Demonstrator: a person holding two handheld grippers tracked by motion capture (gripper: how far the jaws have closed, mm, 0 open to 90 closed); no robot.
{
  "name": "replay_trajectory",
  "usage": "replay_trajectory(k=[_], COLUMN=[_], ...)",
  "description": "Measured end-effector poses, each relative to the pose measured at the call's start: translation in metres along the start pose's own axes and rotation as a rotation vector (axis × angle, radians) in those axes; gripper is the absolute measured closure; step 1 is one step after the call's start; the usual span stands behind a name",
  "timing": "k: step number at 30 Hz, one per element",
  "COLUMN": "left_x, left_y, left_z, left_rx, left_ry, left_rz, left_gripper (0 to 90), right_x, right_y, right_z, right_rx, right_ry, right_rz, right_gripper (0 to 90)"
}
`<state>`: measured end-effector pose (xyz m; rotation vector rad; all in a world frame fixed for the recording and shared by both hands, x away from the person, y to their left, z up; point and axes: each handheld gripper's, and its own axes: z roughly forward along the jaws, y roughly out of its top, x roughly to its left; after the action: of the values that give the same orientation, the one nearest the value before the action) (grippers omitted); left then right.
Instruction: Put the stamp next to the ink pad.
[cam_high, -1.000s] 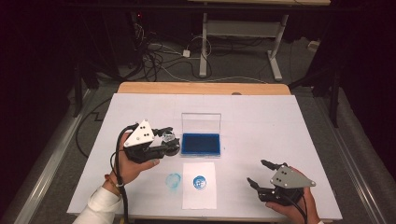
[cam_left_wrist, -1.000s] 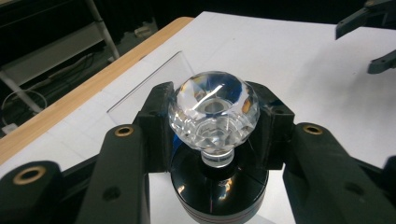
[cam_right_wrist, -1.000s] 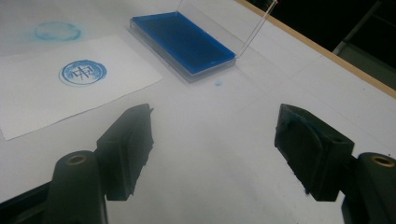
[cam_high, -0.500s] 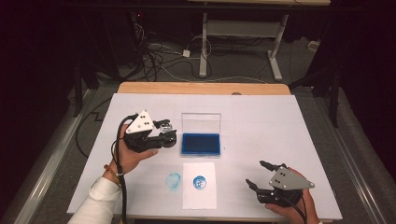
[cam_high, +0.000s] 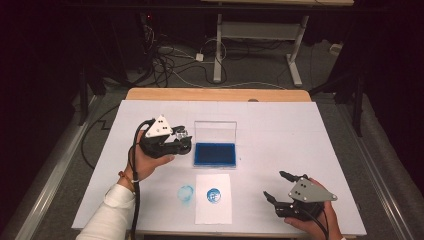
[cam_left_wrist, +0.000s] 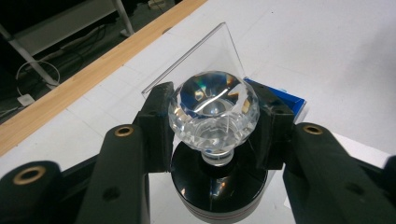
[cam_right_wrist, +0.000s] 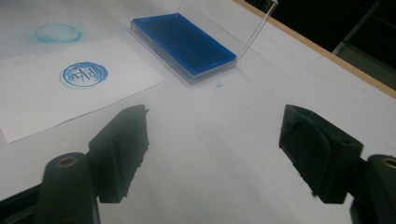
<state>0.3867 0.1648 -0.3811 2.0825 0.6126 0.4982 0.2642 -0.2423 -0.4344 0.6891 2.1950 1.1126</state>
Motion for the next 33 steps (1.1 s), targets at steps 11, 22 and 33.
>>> replay_trajectory(k=[11, 22, 33], left_x=[0.0, 0.008, 0.018], left_y=[-0.004, -0.016, -0.029], left_z=[0.014, 0.03, 0.046], left_rx=[0.021, 0.05, 0.088], left_ry=[0.004, 0.012, 0.027], left_rz=[-0.008, -0.041, -0.087], left_gripper=[54.4, 54.4, 54.3], right_x=[-0.001, 0.0, 0.001], right_y=[-0.001, -0.001, -0.002], right_z=[-0.001, 0.0, 0.002], right_rx=[0.001, 0.013, 0.024], right_ry=[-0.016, -0.013, -0.008], right_rz=[0.01, -0.003, -0.007], right_gripper=[20.1, 20.2, 21.0])
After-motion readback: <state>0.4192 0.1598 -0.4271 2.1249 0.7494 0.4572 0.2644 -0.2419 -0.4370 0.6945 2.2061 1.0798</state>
